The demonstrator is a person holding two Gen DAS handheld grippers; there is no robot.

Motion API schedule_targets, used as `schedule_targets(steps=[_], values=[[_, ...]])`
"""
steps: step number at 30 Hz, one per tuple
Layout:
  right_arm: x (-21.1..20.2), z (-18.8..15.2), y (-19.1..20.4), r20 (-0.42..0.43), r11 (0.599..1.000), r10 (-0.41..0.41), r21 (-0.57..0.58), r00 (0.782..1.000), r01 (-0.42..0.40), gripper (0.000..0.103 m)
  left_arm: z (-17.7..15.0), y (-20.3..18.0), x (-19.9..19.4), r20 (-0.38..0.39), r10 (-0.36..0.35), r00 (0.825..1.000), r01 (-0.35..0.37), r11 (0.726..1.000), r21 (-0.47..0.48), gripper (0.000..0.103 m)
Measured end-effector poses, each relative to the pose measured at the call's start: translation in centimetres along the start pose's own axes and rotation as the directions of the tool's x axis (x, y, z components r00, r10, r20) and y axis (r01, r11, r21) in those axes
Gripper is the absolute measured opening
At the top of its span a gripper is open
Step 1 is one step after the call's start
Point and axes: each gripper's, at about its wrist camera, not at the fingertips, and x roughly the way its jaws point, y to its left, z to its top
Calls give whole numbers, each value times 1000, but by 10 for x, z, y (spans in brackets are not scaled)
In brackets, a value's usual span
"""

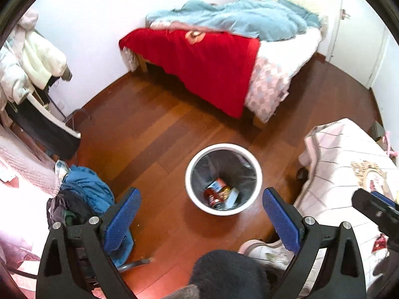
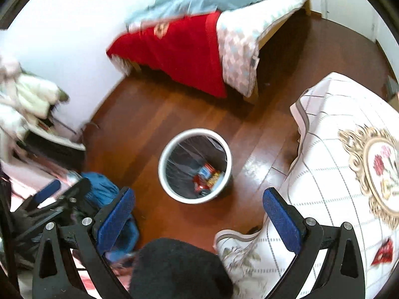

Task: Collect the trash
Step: 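Move both tools back over the table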

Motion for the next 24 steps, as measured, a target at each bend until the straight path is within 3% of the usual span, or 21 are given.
schedule_targets(steps=[5, 9, 12, 15, 18, 20, 22, 24], values=[[-73, -33, -58, 75, 993, -17, 118, 997, 8, 103, -19, -68, -13, 2, -82, 997, 81, 993, 89, 100], [-125, -75, -143, 83, 960, -148, 254, 985, 123, 103, -46, -144, -7, -55, -161, 985, 168, 965, 203, 100], [-152, -109, -218, 44, 897, -262, 381, 964, 226, 103, -74, -215, 5, -135, -215, 967, 246, 926, 288, 100], [-173, -141, -287, -8, 816, -344, 492, 939, 303, 103, -100, -282, 9, -242, -284, 928, 354, 873, 336, 100], [-198, -183, -354, -47, 722, -392, 604, 919, 339, 103, -132, -345, 4, -342, -352, 871, 470, 798, 376, 100], [-206, -204, -383, -58, 681, -400, 649, 915, 339, 103, -154, -385, 4, -405, -372, 835, 529, 742, 410, 99], [-211, -226, -408, -75, 641, -404, 688, 912, 341, 103, -168, -412, 7, -440, -369, 819, 553, 712, 433, 99], [-210, -241, -425, -79, 617, -393, 716, 916, 327, 103, -181, -438, 11, -456, -350, 818, 555, 688, 467, 98]])
